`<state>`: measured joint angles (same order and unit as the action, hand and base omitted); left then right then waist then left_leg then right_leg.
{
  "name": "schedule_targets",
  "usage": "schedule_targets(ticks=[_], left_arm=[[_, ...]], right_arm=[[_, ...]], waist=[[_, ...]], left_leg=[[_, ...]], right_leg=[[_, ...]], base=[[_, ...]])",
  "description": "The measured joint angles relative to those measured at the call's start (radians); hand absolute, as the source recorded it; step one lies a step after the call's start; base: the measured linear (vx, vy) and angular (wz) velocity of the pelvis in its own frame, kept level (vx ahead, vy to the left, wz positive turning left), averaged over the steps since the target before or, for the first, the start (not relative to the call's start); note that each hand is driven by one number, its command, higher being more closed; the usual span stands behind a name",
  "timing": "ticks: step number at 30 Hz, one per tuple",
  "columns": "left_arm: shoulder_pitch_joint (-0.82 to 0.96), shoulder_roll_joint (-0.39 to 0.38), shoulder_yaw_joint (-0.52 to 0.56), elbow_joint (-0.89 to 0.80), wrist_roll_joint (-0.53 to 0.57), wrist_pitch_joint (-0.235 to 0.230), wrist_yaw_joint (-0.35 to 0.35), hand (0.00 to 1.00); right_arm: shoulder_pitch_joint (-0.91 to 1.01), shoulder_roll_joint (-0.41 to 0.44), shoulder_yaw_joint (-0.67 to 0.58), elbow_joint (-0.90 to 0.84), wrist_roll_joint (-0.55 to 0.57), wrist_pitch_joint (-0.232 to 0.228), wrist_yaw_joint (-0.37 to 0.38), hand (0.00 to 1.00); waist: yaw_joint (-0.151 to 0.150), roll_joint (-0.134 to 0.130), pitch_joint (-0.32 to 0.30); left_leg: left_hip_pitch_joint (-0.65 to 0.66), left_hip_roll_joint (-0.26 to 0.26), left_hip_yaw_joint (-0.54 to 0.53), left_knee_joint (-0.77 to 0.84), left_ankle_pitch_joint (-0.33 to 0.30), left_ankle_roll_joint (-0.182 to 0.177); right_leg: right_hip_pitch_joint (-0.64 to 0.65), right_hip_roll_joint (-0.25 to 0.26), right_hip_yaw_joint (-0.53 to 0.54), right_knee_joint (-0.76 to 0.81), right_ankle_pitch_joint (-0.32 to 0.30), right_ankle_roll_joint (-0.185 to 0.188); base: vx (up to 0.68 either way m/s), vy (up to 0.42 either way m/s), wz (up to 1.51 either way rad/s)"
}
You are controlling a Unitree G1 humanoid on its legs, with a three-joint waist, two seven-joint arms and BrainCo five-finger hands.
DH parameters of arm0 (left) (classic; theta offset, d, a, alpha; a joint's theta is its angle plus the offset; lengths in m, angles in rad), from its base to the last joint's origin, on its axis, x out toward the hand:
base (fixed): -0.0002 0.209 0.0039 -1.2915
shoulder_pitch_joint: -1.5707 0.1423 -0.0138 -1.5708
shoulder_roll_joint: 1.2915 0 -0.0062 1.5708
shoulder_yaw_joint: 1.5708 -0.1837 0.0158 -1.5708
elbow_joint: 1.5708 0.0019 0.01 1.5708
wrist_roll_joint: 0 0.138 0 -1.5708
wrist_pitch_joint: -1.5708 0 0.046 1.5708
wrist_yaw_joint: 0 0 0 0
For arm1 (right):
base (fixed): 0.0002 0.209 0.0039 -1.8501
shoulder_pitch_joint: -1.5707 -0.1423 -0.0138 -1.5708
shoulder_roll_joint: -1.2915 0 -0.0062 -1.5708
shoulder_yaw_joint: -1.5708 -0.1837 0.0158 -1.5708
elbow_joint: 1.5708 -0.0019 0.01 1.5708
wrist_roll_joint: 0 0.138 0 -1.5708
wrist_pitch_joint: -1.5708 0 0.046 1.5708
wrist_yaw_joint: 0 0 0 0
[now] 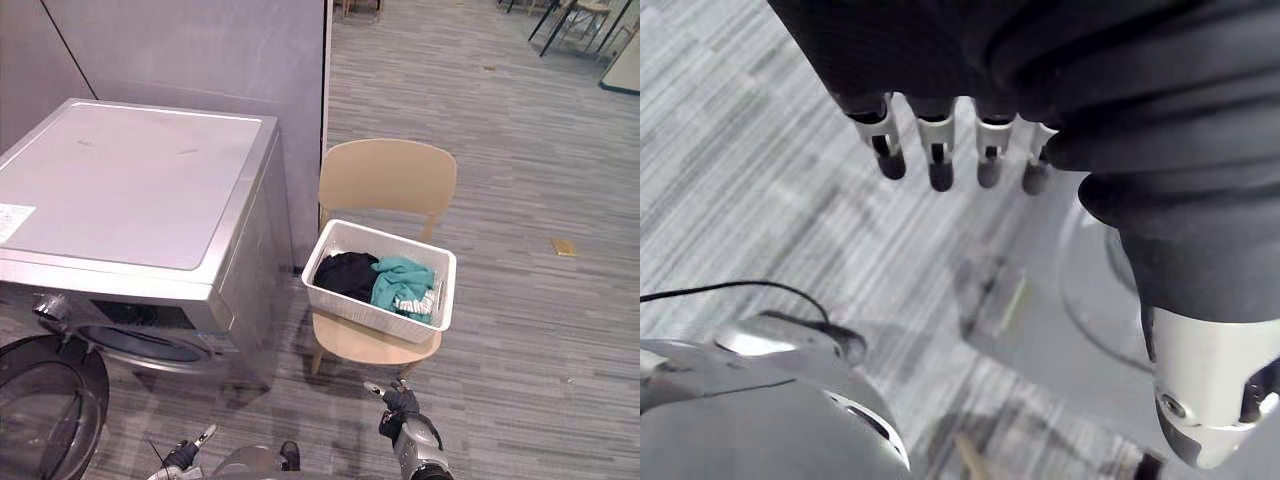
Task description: Pick up the laundry basket with both hands and put the clothes into the washing machine.
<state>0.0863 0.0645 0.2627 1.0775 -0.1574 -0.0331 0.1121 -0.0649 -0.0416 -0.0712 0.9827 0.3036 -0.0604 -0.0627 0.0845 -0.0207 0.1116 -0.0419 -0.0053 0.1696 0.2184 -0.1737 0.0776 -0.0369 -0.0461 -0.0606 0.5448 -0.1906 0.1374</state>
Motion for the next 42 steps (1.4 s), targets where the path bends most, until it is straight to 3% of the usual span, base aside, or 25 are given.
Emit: schedule_targets(ticks=[1, 3, 4, 6, 9, 10, 12, 13, 14, 16, 17, 21, 26, 30, 35, 42], left_arm=[[0.003, 0.015, -0.037, 0.000, -0.005, 0.000, 0.000, 0.00], [-0.001, 0.031, -0.076, -0.005, -0.009, 0.000, 0.001, 0.00], [0.000, 0.031, -0.077, -0.009, -0.009, -0.001, 0.001, 0.00], [-0.017, 0.030, -0.089, -0.012, -0.009, -0.002, 0.002, 0.00], [-0.049, 0.034, -0.099, -0.030, -0.009, -0.022, 0.004, 0.00], [-0.046, 0.037, -0.100, -0.029, -0.009, -0.022, 0.004, 0.00], [-0.031, 0.046, -0.100, -0.027, -0.005, -0.021, 0.005, 0.00], [-0.018, 0.071, -0.093, -0.025, -0.002, -0.021, 0.004, 0.00], [-0.014, 0.071, -0.068, -0.006, 0.010, -0.019, 0.002, 0.00], [-0.002, 0.052, -0.035, -0.006, 0.014, -0.019, 0.001, 0.00], [0.002, 0.036, 0.021, -0.006, 0.012, -0.020, -0.001, 0.00], [0.035, 0.022, 0.101, -0.006, 0.012, -0.021, 0.001, 0.00], [0.048, 0.046, 0.100, -0.008, 0.045, -0.019, 0.000, 0.00], [-0.030, 0.042, 0.038, -0.016, 0.049, -0.020, 0.003, 0.00], [-0.123, 0.054, -0.074, -0.133, -0.010, -0.052, 0.063, 0.00], [-0.211, 0.038, -0.149, -0.181, -0.010, -0.089, 0.129, 0.00]], right_arm=[[0.031, 0.002, 0.026, -0.053, 0.000, 0.002, 0.000, 0.00], [0.068, 0.002, 0.051, -0.149, -0.001, 0.004, -0.001, 0.00], [0.071, 0.000, 0.048, -0.203, -0.004, 0.004, -0.002, 0.00], [0.075, -0.005, 0.029, -0.295, -0.005, 0.000, -0.007, 0.00], [0.083, -0.006, -0.038, -0.458, -0.005, -0.013, -0.028, 0.00], [0.086, -0.006, -0.057, -0.499, -0.011, -0.014, -0.032, 0.00], [0.106, -0.006, -0.088, -0.586, -0.042, -0.028, -0.049, 0.00], [0.118, -0.005, -0.100, -0.639, -0.052, -0.032, -0.052, 0.00], [0.117, -0.018, -0.115, -0.664, -0.080, -0.035, -0.051, 0.00], [0.109, -0.051, -0.113, -0.684, -0.100, -0.048, -0.047, 0.00], [0.100, -0.096, -0.106, -0.703, -0.123, -0.050, -0.041, 0.00], [0.058, -0.199, -0.037, -0.701, -0.189, -0.049, -0.018, 0.00], [-0.139, -0.259, 0.130, -0.593, -0.233, -0.052, 0.008, 0.00], [-0.446, -0.281, 0.296, -0.393, -0.237, -0.052, 0.024, 0.00], [-0.773, -0.289, 0.326, -0.121, -0.237, -0.040, 0.011, 0.00], [-0.881, -0.324, 0.297, 0.064, -0.288, 0.006, -0.044, 0.00]], waist=[[-0.017, -0.003, 0.000], [-0.031, -0.013, -0.004], [-0.044, -0.011, -0.003], [-0.051, 0.003, 0.000], [-0.059, 0.004, 0.002], [-0.064, -0.003, -0.002], [-0.068, -0.034, -0.018], [-0.066, -0.079, -0.031], [-0.063, -0.086, -0.034], [-0.046, -0.075, -0.041], [-0.043, -0.074, -0.043], [-0.035, -0.065, -0.047], [0.003, -0.098, -0.037], [0.072, -0.082, 0.096], [0.099, -0.067, 0.294], [0.104, -0.035, 0.364]], left_leg=[[0.020, 0.000, -0.004, -0.004, -0.010, 0.002], [0.050, 0.002, -0.002, -0.018, -0.013, 0.004], [0.070, 0.009, -0.005, -0.021, -0.011, 0.003], [0.084, 0.033, -0.016, -0.019, -0.007, -0.004], [0.068, 0.082, -0.067, -0.019, 0.006, -0.028], [0.067, 0.091, -0.077, -0.019, 0.008, -0.035], [0.069, 0.093, -0.097, -0.018, 0.004, -0.075], [0.075, 0.085, -0.116, -0.016, -0.015, -0.109], [0.079, 0.098, -0.133, -0.012, -0.024, -0.135], [0.068, 0.131, -0.137, -0.016, -0.021, -0.158], [0.055, 0.148, -0.147, -0.037, -0.012, -0.179], [0.049, 0.202, -0.188, -0.075, 0.008, -0.216], [-0.022, 0.221, -0.259, -0.107, 0.050, -0.254], [-0.102, 0.210, -0.314, -0.076, 0.079, -0.260], [-0.222, 0.142, -0.362, 0.008, 0.101, -0.256], [-0.350, 0.102, -0.382, 0.076, 0.106, -0.247]], right_leg=[[-0.052, -0.018, -0.025, 0.129, 0.030, 0.047], [-0.106, -0.070, -0.094, 0.251, 0.035, 0.019], [-0.111, -0.120, -0.166, 0.263, 0.002, -0.021], [-0.109, -0.165, -0.233, 0.193, -0.028, -0.039], [-0.108, -0.173, -0.203, -0.039, -0.017, -0.036], [-0.107, -0.178, -0.178, -0.105, 0.008, -0.038], [-0.105, -0.186, -0.119, -0.218, 0.142, -0.019], [-0.098, -0.192, -0.100, -0.263, 0.291, -0.003], [-0.068, -0.178, -0.115, -0.296, 0.241, 0.039], [-0.035, -0.147, -0.137, -0.374, 0.236, 0.032], [0.000, -0.120, -0.172, -0.466, 0.226, 0.015], [0.045, -0.054, -0.215, -0.552, 0.240, -0.013], [0.010, -0.022, -0.276, -0.599, 0.266, -0.050], [-0.069, -0.042, -0.317, -0.500, 0.244, -0.067], [-0.233, -0.144, -0.330, -0.252, 0.168, -0.067], [-0.345, -0.202, -0.343, -0.170, 0.159, -0.067]], base=[[0.11, 0.055, 0.05], [0.14, 0.010, 0.05], [0.15, -0.012, 0.01], [0.14, -0.068, 0.10], [0.11, -0.154, 0.30], [0.13, -0.287, 0.36], [0.10, -0.293, 0.28], [0.10, -0.415, 0.28], [0.11, -0.472, 0.13], [0.06, -0.371, -0.06], [0.03, -0.242, 0.06], [-0.02, -0.228, 0.18], [-0.06, -0.092, 0.32], [-0.14, -0.019, 0.30], [-0.19, 0.046, 0.29], [-0.12, 0.057, 0.14]])
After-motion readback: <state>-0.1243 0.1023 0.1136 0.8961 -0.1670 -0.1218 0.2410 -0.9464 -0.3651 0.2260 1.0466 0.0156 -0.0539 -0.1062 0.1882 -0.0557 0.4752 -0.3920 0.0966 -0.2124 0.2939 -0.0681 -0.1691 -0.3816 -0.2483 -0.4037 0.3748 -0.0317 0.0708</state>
